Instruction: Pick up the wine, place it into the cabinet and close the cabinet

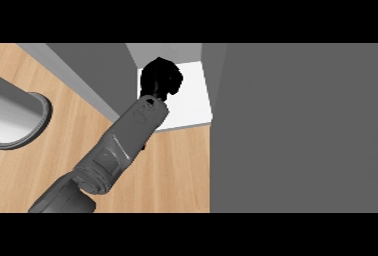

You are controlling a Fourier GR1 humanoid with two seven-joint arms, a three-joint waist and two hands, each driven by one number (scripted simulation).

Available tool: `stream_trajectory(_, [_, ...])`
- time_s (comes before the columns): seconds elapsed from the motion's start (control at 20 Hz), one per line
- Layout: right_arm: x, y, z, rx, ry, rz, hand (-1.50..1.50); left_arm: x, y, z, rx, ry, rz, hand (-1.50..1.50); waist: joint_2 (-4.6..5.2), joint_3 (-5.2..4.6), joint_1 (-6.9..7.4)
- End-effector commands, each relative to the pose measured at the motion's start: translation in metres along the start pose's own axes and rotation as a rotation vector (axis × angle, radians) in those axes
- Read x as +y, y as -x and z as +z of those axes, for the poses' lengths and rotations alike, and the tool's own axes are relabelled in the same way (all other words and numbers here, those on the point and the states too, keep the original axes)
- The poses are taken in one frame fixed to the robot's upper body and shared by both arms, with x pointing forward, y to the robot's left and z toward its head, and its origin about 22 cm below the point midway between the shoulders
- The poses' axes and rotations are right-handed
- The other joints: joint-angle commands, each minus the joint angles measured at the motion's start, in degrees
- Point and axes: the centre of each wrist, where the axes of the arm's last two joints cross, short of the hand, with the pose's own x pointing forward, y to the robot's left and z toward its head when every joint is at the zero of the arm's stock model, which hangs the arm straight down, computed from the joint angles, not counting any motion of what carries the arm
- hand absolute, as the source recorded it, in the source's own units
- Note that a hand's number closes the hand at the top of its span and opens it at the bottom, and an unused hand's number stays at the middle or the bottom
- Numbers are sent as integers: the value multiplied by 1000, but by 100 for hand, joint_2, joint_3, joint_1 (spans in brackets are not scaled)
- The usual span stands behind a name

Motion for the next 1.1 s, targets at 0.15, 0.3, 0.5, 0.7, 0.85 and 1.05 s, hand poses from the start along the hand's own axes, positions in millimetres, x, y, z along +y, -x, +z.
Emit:
stream_trajectory(0.15, [2, -15, 2, -29, -6, -26, -150, 2, -5, -4, -6, -80, -86, -150, 16, -4, 26])
stream_trajectory(0.3, [2, -10, 1, -37, -38, -35, -150, 2, 0, -2, 12, -73, -110, -150, 55, -1, -87])
stream_trajectory(0.5, [7, -14, 2, -27, -16, -49, -150, 3, 7, -2, 41, -49, -175, -150, 14, -4, 4])
stream_trajectory(0.7, [7, -21, 0, -26, -4, -36, -150, -1, 15, 4, 48, -49, -176, -150, 16, -13, 58])
stream_trajectory(0.85, [10, -18, 0, -43, -31, -44, -150, -1, 14, 4, 67, -50, -152, -150, 34, -15, 10])
stream_trajectory(1.05, [10, -20, 2, -24, -22, -47, -150, -8, 15, 14, 17, -54, -43, -150, 2, -25, 181])
